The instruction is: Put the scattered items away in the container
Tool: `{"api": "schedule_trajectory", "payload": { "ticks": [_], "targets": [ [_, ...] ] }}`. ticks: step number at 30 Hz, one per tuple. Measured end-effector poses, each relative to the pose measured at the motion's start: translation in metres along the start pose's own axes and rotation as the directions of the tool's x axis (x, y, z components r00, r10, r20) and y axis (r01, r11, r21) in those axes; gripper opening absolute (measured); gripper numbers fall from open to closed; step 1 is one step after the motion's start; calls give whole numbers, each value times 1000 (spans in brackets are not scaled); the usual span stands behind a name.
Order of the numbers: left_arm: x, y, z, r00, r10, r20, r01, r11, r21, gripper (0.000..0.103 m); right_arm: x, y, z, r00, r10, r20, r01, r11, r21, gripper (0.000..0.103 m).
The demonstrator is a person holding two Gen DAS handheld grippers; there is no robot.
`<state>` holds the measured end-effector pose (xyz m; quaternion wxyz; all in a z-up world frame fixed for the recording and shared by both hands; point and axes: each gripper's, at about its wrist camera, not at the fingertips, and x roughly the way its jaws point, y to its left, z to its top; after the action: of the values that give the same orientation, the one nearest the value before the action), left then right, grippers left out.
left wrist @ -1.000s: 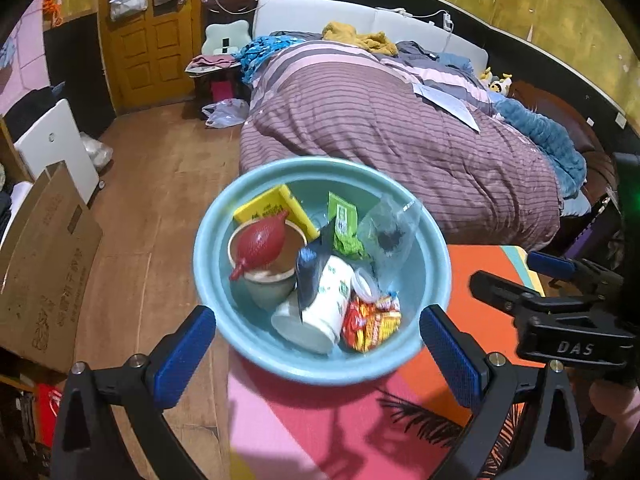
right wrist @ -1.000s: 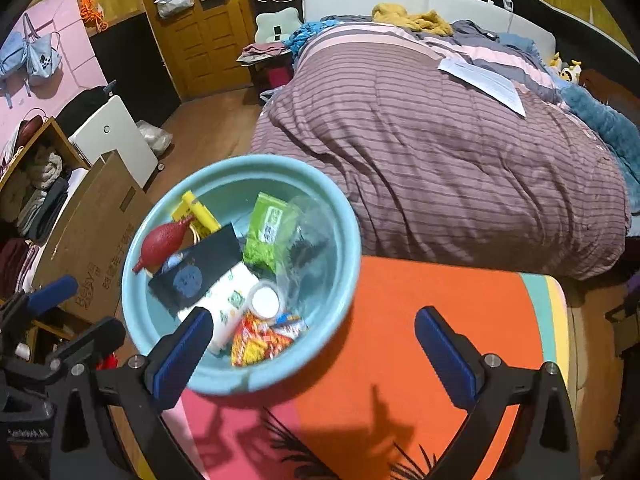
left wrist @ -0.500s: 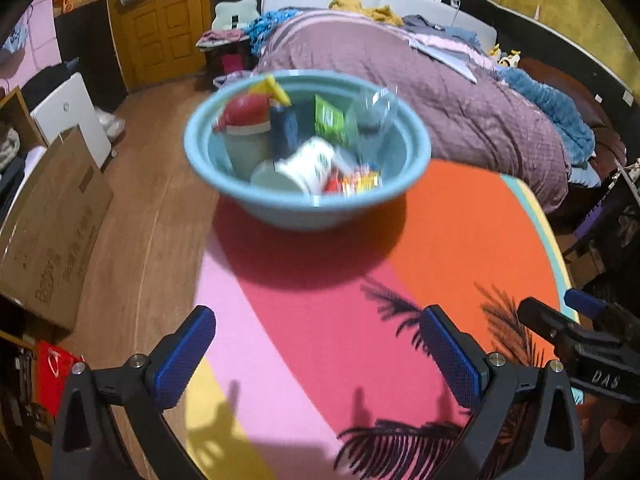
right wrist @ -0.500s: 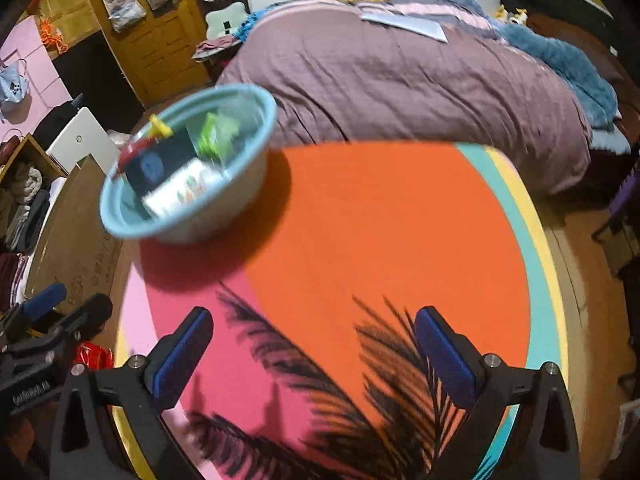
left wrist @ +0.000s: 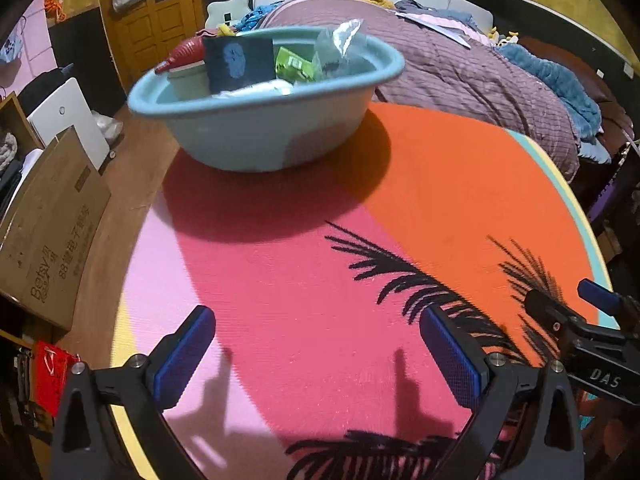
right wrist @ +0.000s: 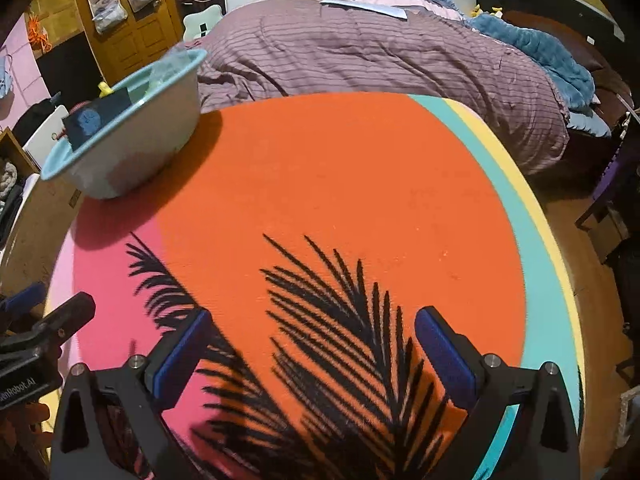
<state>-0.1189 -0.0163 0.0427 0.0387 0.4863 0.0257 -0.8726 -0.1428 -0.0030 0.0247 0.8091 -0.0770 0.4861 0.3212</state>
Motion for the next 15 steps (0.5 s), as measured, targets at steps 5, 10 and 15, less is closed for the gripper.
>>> {"api": "schedule_trajectory", "payload": {
  "ticks": [5, 10, 15],
  "targets": [
    [19, 8, -8, 1000, 20, -17, -20, 1000, -22, 103, 13, -2, -3, 1000, -7, 8, 7, 1000, -4, 103],
    [28, 12, -16, 1000, 26, -2, -26, 999, -25, 103, 26, -10, -8, 1000, -23, -6, 23, 1000, -1, 103],
    [29, 13, -17, 999, 27, 24, -26, 999, -25, 103, 32, -7, -14, 998, -54, 23, 55, 998, -43, 103]
  ]
}}
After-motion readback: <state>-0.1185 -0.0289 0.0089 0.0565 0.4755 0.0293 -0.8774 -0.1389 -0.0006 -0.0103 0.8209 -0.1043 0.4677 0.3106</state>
